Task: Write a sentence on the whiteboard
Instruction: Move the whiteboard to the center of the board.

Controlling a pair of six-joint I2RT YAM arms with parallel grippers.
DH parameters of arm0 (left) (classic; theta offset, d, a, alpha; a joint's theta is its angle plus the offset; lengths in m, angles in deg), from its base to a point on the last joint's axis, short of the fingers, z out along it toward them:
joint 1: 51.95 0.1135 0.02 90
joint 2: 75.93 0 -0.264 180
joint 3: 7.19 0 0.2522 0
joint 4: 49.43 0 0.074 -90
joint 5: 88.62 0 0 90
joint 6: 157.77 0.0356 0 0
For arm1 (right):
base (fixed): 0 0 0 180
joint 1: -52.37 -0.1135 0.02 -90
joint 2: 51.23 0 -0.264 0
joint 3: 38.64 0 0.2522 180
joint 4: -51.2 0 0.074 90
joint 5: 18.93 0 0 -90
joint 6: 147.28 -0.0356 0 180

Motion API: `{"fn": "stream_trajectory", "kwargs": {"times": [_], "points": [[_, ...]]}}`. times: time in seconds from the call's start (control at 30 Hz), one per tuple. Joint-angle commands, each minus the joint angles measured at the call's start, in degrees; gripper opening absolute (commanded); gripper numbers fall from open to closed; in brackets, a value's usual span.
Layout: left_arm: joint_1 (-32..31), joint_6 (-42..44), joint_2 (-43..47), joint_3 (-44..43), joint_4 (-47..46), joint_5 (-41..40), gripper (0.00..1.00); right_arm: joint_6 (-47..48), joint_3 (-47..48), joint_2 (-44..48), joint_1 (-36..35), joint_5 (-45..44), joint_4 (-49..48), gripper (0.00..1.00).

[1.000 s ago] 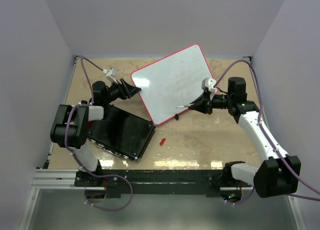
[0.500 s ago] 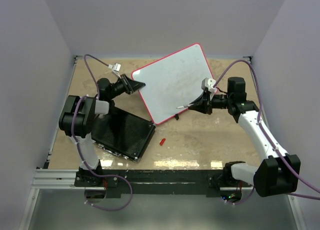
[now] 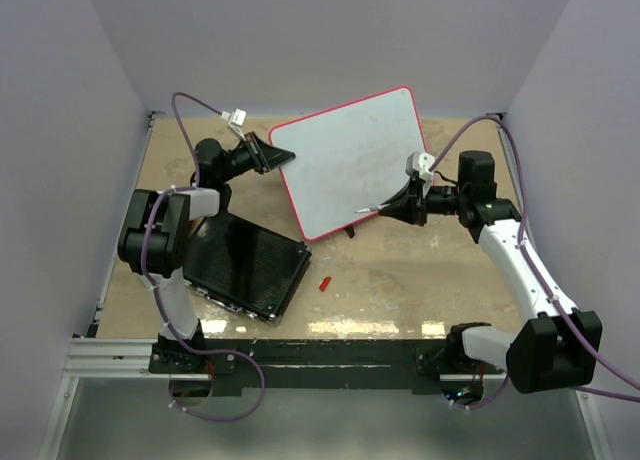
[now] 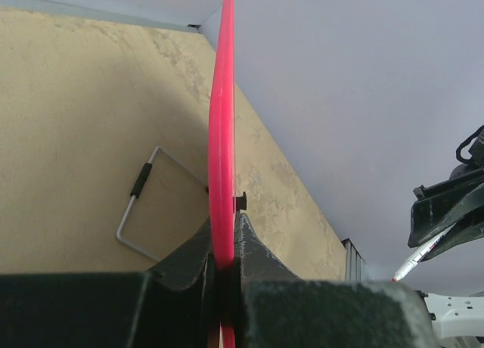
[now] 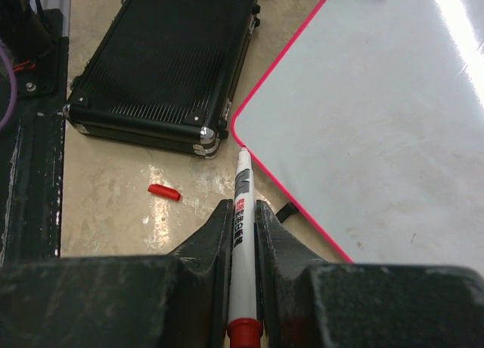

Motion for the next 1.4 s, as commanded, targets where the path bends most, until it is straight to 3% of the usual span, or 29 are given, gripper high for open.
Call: {"fn": "stream_trajectory", "kwargs": {"times": [0.0, 0.3, 0.53, 0.7, 0.93, 1.13, 1.37], "points": [[0.2, 0.8, 6.3, -7.2, -4.9, -2.4, 0.0, 1.3, 3.6, 0.9, 0.8, -0.3, 1.5, 0.0], [-2.0, -2.3, 7.7, -13.5, -1.9, -5.4, 0.0, 2.4, 9.4, 1.5, 1.0, -1.3, 6.6, 0.0], [-7.3, 0.1, 10.4, -18.5, 6.4, -9.9, 0.0, 8.2, 21.9, 1.2, 1.0, -7.4, 21.8, 0.0], [-12.0, 2.2, 18.2, -7.6, 6.2, -14.8, 0.0, 5.7, 23.8, 6.0, 1.1, -12.0, 23.0, 0.0], [-19.7, 3.7, 29.9, 17.6, -3.5, -24.4, 0.0, 1.7, 13.8, 12.3, 1.0, -12.5, 17.4, 0.0], [-23.7, 4.5, 34.3, 28.5, -9.8, -27.6, 0.0, 4.4, 8.7, 13.0, 1.0, -8.6, 16.8, 0.0], [-28.6, 7.2, 37.9, 37.1, -14.3, -37.0, 0.0, 6.2, 2.9, 13.8, 0.7, -4.6, 14.8, 0.0]]}}
